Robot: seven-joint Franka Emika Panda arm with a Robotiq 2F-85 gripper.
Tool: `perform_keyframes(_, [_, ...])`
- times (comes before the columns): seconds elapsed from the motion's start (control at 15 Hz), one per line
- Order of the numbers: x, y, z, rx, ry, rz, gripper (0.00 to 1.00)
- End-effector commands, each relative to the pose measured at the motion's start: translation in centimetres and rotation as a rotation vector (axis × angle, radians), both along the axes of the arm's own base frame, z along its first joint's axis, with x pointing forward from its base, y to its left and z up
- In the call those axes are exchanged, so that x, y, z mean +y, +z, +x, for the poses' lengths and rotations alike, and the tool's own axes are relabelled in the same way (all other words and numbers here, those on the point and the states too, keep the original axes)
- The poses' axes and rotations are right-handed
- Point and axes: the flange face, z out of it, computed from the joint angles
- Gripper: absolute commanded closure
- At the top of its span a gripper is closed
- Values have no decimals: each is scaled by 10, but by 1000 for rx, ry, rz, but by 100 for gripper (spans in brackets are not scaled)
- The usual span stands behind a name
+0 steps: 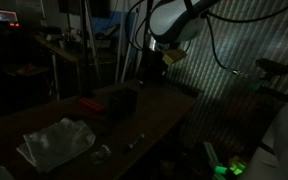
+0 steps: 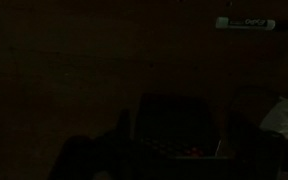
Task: Put the towel in the box
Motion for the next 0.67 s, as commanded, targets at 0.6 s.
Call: perform_keyframes(0.6, [96, 6, 47, -14, 251, -83, 0])
